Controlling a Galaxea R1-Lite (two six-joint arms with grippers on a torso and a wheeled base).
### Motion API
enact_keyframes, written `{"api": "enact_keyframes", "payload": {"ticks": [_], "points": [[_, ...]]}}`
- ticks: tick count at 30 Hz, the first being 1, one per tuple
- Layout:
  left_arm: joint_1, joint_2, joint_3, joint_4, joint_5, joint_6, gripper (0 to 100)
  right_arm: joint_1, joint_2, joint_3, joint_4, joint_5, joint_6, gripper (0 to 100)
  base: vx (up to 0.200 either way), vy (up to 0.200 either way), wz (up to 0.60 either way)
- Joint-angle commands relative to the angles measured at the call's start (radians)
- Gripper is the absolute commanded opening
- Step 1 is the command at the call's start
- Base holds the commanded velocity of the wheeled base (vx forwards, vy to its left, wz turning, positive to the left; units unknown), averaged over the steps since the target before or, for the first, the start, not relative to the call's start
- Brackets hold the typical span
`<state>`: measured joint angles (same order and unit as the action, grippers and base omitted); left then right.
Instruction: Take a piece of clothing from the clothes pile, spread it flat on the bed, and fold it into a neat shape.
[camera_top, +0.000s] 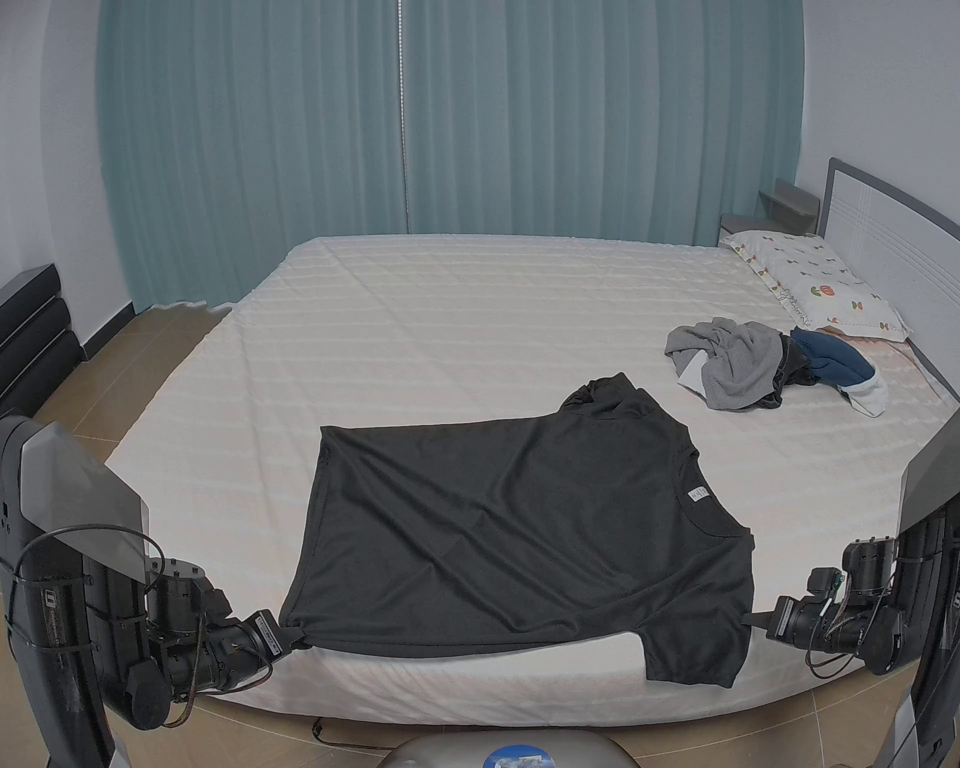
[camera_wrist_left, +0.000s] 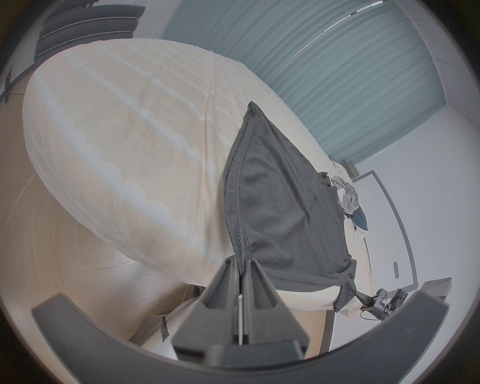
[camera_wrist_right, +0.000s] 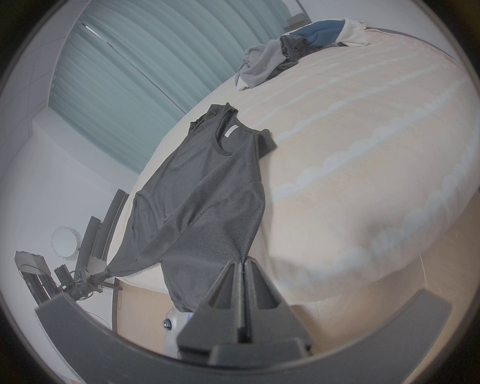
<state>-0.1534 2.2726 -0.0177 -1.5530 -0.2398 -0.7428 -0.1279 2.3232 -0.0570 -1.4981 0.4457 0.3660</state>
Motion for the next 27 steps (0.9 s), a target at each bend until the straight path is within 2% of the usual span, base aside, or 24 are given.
{"api": "enact_keyframes", "payload": {"ticks": [1, 2, 6, 9, 17, 21, 27], "points": [[0.005, -0.004, 0.016, -0.002, 0.000, 0.002, 0, -0.026, -0.027, 0.042, -0.002, 0.001, -0.013, 0, 0.000, 0.000, 0.00], [0.006, -0.004, 0.016, 0.001, 0.007, 0.003, 0, -0.029, -0.038, 0.057, 0.010, 0.002, -0.036, 0, 0.000, 0.000, 0.00], [0.009, -0.008, 0.018, 0.005, 0.050, 0.013, 0, -0.027, -0.079, 0.057, 0.041, 0.001, -0.032, 0, 0.000, 0.000, 0.00], [0.023, -0.033, 0.018, 0.030, 0.053, 0.037, 0, -0.022, -0.177, 0.057, 0.200, 0.004, -0.048, 0, 0.000, 0.000, 0.00], [0.068, -0.166, 0.018, 0.195, 0.053, 0.172, 0, -0.018, -0.344, 0.057, 0.463, 0.002, -0.071, 0, 0.000, 0.000, 0.00], [0.089, -0.173, 0.018, 0.261, 0.053, 0.246, 0, -0.022, -0.364, 0.057, 0.576, -0.001, -0.133, 0, 0.000, 0.000, 0.00], [0.074, -0.174, 0.016, 0.340, 0.053, 0.276, 0, -0.022, -0.367, 0.057, 0.610, -0.038, -0.147, 0, 0.000, 0.000, 0.00]]}}
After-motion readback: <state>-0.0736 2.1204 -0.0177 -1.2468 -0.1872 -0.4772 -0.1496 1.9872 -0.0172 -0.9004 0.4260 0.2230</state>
